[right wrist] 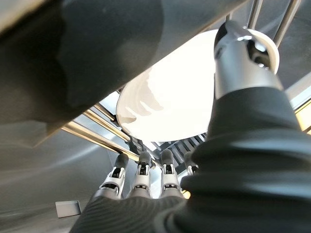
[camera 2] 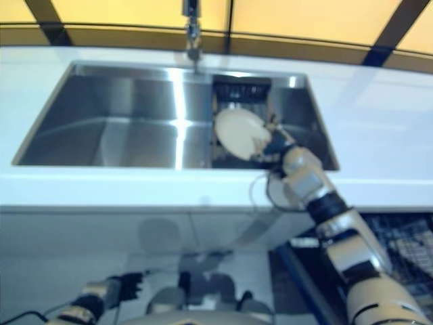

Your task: Take plates into dishwasher

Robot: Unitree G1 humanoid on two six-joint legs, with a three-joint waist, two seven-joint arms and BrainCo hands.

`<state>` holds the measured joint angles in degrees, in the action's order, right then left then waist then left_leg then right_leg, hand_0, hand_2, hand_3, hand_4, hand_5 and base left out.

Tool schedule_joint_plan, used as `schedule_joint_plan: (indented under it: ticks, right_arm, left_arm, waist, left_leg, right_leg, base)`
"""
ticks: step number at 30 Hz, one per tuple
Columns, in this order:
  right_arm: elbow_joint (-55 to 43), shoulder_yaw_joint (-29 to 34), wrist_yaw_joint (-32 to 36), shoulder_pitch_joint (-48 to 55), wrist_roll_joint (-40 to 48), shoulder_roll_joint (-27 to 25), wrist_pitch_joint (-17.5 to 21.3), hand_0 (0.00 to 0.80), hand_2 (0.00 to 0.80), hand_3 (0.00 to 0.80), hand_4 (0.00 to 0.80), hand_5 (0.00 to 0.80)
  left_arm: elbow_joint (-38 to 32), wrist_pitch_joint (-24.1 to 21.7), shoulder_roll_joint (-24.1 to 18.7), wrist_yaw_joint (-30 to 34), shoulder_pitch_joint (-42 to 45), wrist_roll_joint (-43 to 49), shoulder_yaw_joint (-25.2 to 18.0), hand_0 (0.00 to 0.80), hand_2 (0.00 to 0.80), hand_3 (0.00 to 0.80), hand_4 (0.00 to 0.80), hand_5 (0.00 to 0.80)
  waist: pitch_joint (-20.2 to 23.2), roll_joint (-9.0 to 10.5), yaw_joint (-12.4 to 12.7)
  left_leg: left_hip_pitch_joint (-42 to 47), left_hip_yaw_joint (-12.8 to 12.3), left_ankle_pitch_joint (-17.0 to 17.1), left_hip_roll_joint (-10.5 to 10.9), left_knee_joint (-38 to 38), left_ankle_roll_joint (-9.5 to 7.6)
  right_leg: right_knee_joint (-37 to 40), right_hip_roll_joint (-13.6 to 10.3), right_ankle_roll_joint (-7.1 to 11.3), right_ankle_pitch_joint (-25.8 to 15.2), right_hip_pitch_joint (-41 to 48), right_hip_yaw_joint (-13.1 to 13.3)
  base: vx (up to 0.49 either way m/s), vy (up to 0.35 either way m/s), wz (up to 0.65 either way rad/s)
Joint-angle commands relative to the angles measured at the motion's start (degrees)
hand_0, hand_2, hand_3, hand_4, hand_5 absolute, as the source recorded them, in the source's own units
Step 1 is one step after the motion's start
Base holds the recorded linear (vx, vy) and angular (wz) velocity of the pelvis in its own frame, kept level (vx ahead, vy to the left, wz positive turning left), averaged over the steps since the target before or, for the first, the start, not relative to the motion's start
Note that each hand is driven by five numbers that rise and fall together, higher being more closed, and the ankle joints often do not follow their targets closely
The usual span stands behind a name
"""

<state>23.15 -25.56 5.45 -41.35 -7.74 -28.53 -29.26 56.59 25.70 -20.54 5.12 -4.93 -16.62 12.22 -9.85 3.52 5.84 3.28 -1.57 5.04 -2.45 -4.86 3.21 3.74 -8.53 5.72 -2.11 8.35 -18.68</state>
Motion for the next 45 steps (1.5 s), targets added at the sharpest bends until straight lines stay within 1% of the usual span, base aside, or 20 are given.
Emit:
schedule_joint_plan:
  ticks: [1,9,20,26,32,35,38,45]
  right_arm:
    - [-1.66,-2.26,-1.33,-2.64,2.94,0.39,0.44,0.000,0.000,0.000,0.000,0.000]
    - [-1.35,-2.73,-3.60,-4.71,6.22,3.25,-1.62,0.000,0.000,0.000,0.000,0.000]
    - [-3.09,-3.16,-3.42,-4.97,7.44,5.99,-2.35,0.000,0.000,0.000,0.000,0.000]
    - [-5.53,-2.80,-3.19,-4.89,7.14,6.03,-2.58,0.000,0.000,0.000,0.000,0.000]
    - [-8.16,-2.54,-1.56,-4.82,6.01,3.89,-3.49,0.000,0.000,0.000,0.000,0.000]
    - [-9.09,-2.82,-0.45,-4.81,5.31,3.26,-4.77,0.000,0.000,0.000,0.000,0.000]
    - [-8.56,-3.12,-0.53,-4.96,5.46,3.54,-5.71,0.000,0.000,0.000,0.000,0.000]
    - [-4.34,-3.63,-2.85,-6.44,4.87,5.63,-5.82,0.000,0.000,0.000,0.000,0.000]
  left_arm:
    - [2.40,0.33,0.79,-0.65,-3.47,-0.41,2.47,0.000,0.000,0.000,0.000,0.000]
    - [2.25,0.84,1.42,-1.07,-3.86,-0.96,3.16,0.000,0.000,0.000,0.000,0.000]
    - [1.66,1.09,1.90,-1.38,-3.82,-0.75,3.20,0.000,0.000,0.000,0.000,0.000]
    - [1.40,1.28,1.81,-1.75,-3.79,-0.71,3.22,0.000,0.000,0.000,0.000,0.000]
    - [1.34,0.92,1.43,-1.42,-3.34,0.57,2.70,0.000,0.000,0.000,0.000,0.000]
    - [1.34,1.05,1.51,-1.68,-3.24,0.41,2.96,0.000,0.000,0.000,0.000,0.000]
    - [1.50,1.45,1.65,-1.75,-3.16,-0.20,2.97,0.000,0.000,0.000,0.000,0.000]
    - [2.63,1.75,2.07,-2.08,-4.04,-1.45,3.31,0.000,0.000,0.000,0.000,0.000]
  waist:
    - [0.39,-0.64,2.46]
    - [0.23,-0.95,3.03]
    - [0.24,-1.13,3.41]
    - [0.58,-1.15,3.23]
    - [1.16,-0.95,2.87]
    - [1.41,-0.95,2.53]
    - [1.55,-0.99,2.42]
    - [1.30,-1.05,2.77]
  left_leg:
    - [0.64,-3.06,-3.48,-0.30,0.00,-1.83]
    - [0.45,-2.50,-3.32,-0.04,0.08,-1.88]
    - [0.45,-2.14,-3.31,0.08,0.14,-1.96]
    - [0.66,-2.09,-3.33,0.14,0.03,-1.95]
    - [1.01,-2.40,-3.51,0.10,-0.03,-1.88]
    - [1.34,-2.51,-3.59,0.03,-0.02,-1.88]
    - [1.62,-2.73,-3.62,-0.01,-0.08,-1.88]
    - [1.54,-2.51,-3.49,-0.05,-0.14,-1.82]
  right_leg:
    - [-6.31,-5.86,5.20,-1.08,-3.82,0.84]
    - [-6.59,-6.11,5.13,-1.00,-3.85,0.66]
    - [-6.92,-6.50,4.97,-0.93,-3.85,0.40]
    - [-6.89,-6.45,4.96,-0.85,-3.67,0.46]
    - [-6.87,-6.39,5.09,-0.92,-3.67,0.75]
    - [-7.15,-6.36,5.18,-0.79,-3.84,1.08]
    - [-6.99,-6.20,5.04,-0.68,-3.65,1.14]
    - [-6.96,-6.22,4.87,-0.65,-3.57,0.64]
  base:
    - [0.000,0.000,0.00]
    - [0.000,0.000,0.00]
    - [0.000,0.000,0.00]
    - [0.000,0.000,0.00]
    - [-0.006,-0.019,0.00]
    - [0.012,0.001,0.00]
    - [0.040,0.013,-0.02]
    - [0.015,0.006,0.00]
